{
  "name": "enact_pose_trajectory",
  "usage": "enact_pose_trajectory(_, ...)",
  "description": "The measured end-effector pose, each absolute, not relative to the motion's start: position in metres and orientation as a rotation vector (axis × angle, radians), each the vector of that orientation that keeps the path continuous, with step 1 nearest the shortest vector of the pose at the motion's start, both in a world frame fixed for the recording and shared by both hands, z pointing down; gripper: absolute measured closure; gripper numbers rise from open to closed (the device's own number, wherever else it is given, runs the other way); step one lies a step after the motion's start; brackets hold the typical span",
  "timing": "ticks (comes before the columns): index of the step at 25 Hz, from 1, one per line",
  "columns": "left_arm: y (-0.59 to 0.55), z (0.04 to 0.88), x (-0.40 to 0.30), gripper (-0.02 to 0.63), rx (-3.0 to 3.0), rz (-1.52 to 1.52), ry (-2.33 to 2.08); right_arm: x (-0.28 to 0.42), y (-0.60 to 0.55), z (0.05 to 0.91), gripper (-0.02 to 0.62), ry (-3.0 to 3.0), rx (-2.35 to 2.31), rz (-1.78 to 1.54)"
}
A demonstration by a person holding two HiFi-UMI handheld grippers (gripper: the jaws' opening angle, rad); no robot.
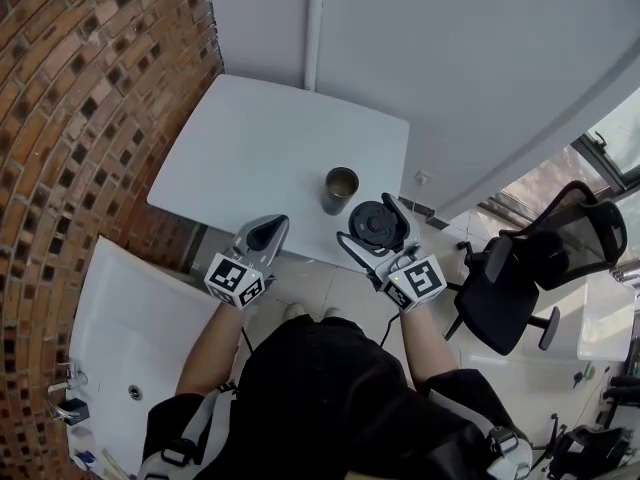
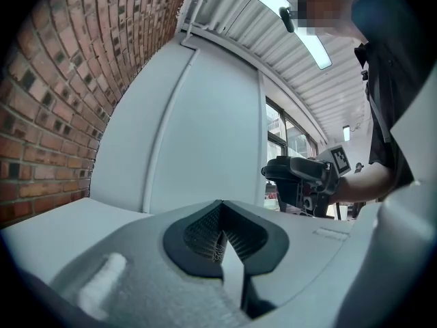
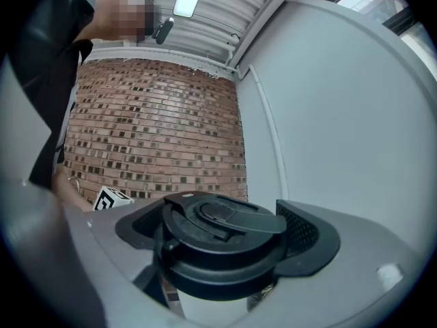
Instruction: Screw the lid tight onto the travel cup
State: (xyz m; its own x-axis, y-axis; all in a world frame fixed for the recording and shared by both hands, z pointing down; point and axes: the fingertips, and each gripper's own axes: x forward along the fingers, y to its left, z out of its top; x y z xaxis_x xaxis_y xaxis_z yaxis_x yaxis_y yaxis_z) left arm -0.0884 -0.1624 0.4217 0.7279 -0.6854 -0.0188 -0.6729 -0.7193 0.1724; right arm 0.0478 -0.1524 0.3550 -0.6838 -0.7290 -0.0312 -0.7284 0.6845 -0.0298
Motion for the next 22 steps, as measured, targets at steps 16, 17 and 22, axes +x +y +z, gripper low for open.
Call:
enact_pose_trajectory(16,-0.187,0.407,-0.058,0.604,2.798,-0.100,-1.118,0.060,-0.174,0.346,0.106,2.886,-1.148,-0.007)
enact_pose_trajectory(17,-0.189,0.408,-0.055,0.604,2.797,-0.099,-1.113,0.060,-0.177,0.346,0.107,2.891,-1.141,-0.011)
enact_pose_trajectory(22,-0.193,0.432,-0.042,0.604,2.750,-0.060,-1.086,0.066,-0.188,0.367,0.107,2.944,-1.117,-0.074)
